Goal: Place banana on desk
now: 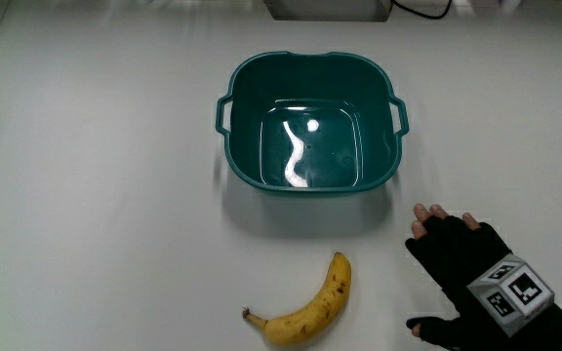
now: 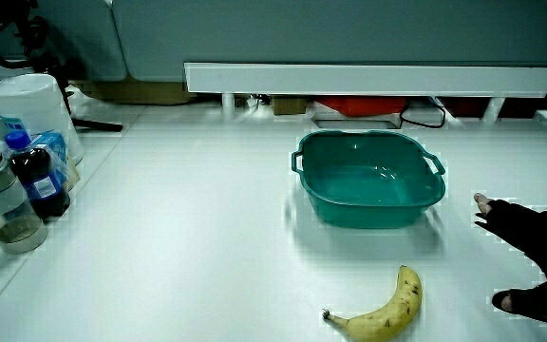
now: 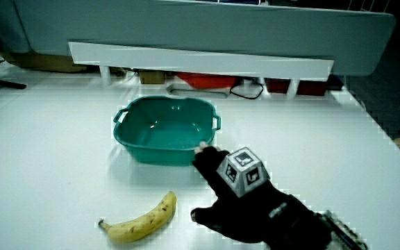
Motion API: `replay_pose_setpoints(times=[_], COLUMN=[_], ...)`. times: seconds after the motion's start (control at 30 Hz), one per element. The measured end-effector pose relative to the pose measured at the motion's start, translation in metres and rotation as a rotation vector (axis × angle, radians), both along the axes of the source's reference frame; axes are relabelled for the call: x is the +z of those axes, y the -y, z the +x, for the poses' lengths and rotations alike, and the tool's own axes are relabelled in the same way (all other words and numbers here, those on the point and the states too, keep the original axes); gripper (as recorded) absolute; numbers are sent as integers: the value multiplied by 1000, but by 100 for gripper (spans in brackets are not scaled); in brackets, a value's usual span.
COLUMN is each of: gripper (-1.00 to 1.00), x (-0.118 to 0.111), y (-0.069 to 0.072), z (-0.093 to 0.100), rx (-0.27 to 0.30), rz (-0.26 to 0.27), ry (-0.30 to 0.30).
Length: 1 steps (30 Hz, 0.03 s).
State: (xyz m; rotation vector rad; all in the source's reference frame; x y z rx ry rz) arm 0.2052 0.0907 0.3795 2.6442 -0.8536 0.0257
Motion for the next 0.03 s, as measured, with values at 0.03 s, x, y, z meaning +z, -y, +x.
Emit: replay_pose_setpoints(times=[0.03], gripper=[-100], x=[-2], y=[0], z=[-1], rx=[4], rz=[-5], ry=[10])
